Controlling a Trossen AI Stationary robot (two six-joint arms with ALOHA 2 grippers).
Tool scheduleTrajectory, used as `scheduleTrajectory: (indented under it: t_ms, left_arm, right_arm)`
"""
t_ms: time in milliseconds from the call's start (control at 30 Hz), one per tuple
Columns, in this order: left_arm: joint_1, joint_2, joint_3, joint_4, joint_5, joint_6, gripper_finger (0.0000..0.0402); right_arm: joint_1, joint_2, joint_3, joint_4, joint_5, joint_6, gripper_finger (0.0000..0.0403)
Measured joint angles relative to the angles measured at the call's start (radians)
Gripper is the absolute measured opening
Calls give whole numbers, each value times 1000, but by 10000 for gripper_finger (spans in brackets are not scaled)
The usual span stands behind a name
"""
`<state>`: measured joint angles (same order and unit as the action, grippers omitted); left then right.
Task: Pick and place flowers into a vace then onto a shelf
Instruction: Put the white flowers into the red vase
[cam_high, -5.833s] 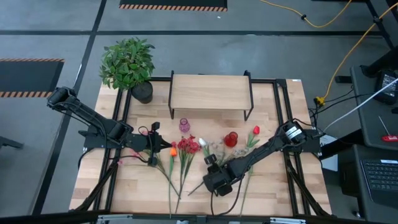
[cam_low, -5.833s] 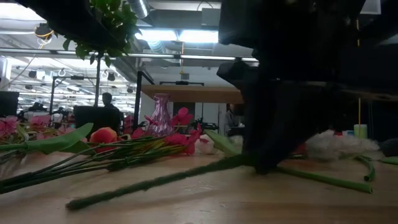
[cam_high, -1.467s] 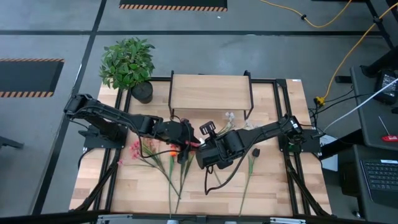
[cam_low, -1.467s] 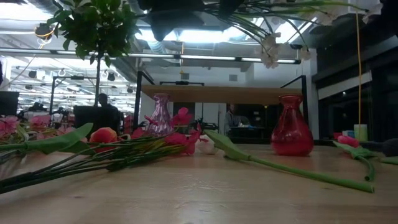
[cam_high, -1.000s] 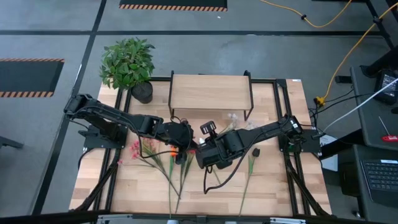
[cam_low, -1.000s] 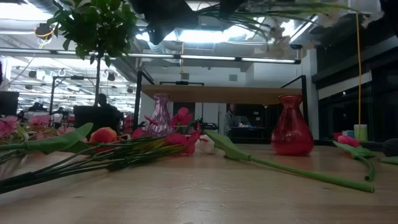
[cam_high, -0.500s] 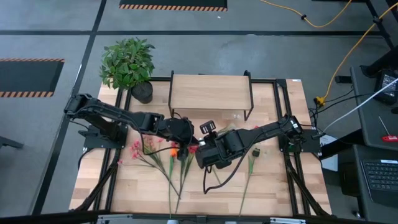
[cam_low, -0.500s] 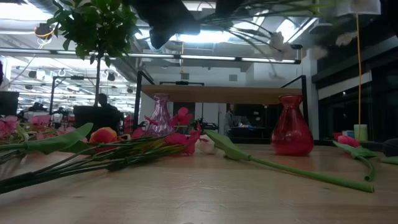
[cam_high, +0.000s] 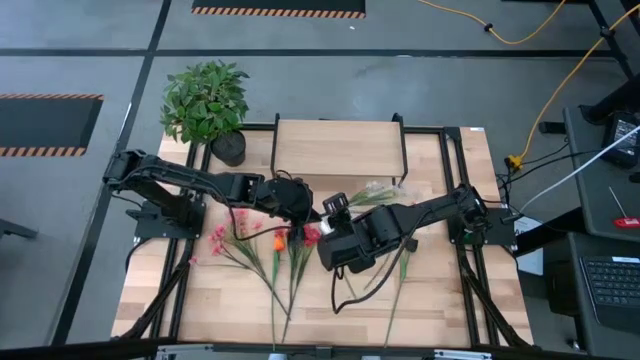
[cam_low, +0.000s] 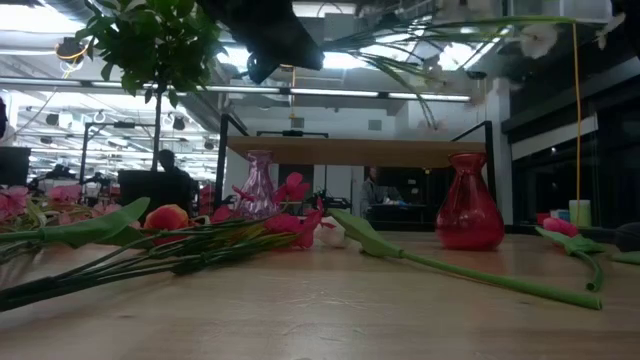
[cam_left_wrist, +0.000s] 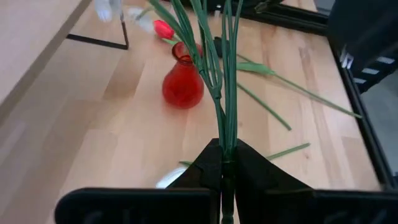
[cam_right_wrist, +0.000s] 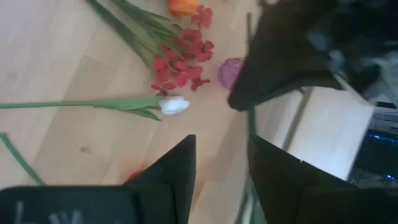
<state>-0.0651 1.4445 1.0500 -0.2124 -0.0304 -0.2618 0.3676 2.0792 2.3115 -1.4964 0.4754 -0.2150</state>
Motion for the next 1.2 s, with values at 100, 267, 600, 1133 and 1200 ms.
scheduleTrajectory:
  t_ms: [100, 267, 600, 1133, 1200]
  left_arm:
    - [15, -10, 0, 0, 1, 35, 12]
    - [31, -61, -1, -26, 2, 82, 12]
    - [33, -213, -13, -46, -90, 195, 12]
    - [39, -259, -13, -23, -112, 274, 12]
    - [42, -268, -13, -24, -115, 276, 12]
  right_arm:
    - [0, -2, 46, -21, 27, 18, 143]
    - [7, -45, 31, -57, 51, 54, 126]
    - [70, -95, 31, -68, 37, 140, 19]
    - [185, -98, -145, 30, 28, 271, 2]
    - [189, -112, -208, 82, 27, 268, 2]
